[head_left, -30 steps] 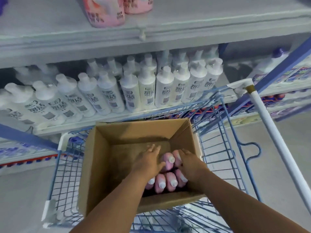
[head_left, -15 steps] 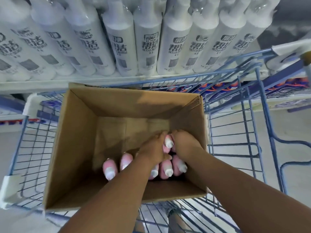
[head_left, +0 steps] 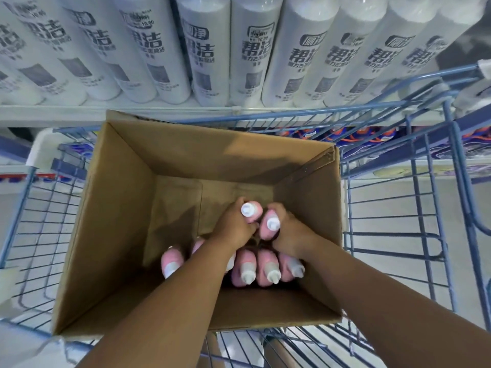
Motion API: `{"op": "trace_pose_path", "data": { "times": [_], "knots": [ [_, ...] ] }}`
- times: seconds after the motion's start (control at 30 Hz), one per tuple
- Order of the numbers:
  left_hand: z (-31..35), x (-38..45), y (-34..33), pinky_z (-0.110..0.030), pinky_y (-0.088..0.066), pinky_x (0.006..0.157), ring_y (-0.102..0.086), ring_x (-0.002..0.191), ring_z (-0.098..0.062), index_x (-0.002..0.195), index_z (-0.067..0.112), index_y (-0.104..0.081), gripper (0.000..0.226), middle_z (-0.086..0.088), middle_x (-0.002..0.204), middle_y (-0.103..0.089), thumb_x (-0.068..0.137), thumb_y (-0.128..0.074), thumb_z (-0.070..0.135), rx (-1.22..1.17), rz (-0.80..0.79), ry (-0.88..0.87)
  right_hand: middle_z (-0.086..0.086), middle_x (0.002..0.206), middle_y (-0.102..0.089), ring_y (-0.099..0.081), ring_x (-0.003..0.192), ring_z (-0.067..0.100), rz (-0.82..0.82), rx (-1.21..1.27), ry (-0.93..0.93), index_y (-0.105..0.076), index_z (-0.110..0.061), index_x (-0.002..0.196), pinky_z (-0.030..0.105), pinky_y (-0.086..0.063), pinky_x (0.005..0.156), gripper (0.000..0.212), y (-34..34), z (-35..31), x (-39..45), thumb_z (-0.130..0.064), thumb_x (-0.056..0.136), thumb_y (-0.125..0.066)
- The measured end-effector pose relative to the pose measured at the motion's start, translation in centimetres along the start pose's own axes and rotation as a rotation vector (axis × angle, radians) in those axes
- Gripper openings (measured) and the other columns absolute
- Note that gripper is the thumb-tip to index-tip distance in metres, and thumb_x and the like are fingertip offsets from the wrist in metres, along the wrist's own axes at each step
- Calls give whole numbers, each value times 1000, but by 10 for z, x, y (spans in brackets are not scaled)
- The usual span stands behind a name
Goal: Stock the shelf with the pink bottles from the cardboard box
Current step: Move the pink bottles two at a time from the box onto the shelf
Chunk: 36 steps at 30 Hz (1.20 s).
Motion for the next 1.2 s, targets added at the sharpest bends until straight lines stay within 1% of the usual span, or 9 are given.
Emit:
{"op": "trace_pose_path", "data": {
  "times": [0.2,0.33,0.47,0.53,0.7,0.83,0.97,1.1,1.2],
  "knots": [
    [-14,-3,5,-36,-51,81,-62,95,-25,106,19,-46,33,-3,105,-59,77,-62,18,-20,-10,67,7,127,-50,-53,107,23,32,-297,212,-50,-17,133,28,-43,86,51,-1,-22,6,-8,86,-66],
    [-15,-11,20,-28,-39,57,-61,82,-34,92,11,-51,34,-10,80,-54,65,-50,31,-30,31,55,-4,97,-63,-59,90,18,43,-85,168,-57,-22,106,13,-42,69,37,7,-26,0,-7,76,-73],
    [5,-27,65,-30,-52,68,-66,83,-16,97,29,-54,31,13,86,-64,70,-65,40,-79,118,45,-6,100,-59,-55,93,12,179,61,225,-54,-26,103,14,-37,74,41,22,-47,-24,-14,74,-80],
    [25,-39,89,-31,-52,71,-67,88,-19,100,25,-53,34,12,87,-62,73,-71,37,-117,140,-12,-6,110,-57,-54,101,9,237,181,254,-54,-30,108,14,-39,86,44,34,-60,-42,-15,76,-79],
    [88,-85,152,-28,-49,85,-63,94,-8,114,36,-51,51,18,101,-65,75,-82,23,-172,202,-96,-4,122,-62,-58,116,15,315,456,372,-60,-40,115,34,-45,103,49,88,-117,-97,-22,74,-79],
    [142,-125,194,-31,-53,89,-69,100,-10,116,40,-57,54,15,104,-71,72,-84,24,-308,250,-165,0,116,-69,-64,110,25,260,552,427,-62,-52,110,41,-50,97,50,132,-163,-137,-33,68,-81],
    [205,-169,238,-35,-54,94,-67,104,-6,128,37,-54,59,14,113,-71,78,-84,30,-376,285,-253,-1,98,-62,-61,93,21,239,570,497,-61,-38,106,36,-55,76,45,183,-209,-182,-5,81,-79],
    [276,-212,280,-30,-59,81,-69,94,-3,128,34,-50,58,8,111,-70,80,-83,23,-412,353,-346,2,107,-62,-66,99,26,251,544,587,-61,-34,115,40,-60,74,45,240,-252,-229,-7,82,-78],
    [321,-237,304,-40,-60,85,-70,100,-13,124,36,-50,58,4,112,-70,79,-83,22,-418,384,-400,0,111,-63,-65,103,28,271,519,671,-60,-31,121,35,-57,72,47,281,-280,-262,-10,83,-77]
  ]
}}
Point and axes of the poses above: each hand's wrist, its own x-axis towards the middle knuckle, its own y-axis out of the back of the hand, z = x × y, the point moved 8 cm from there along x, towards the middle knuckle
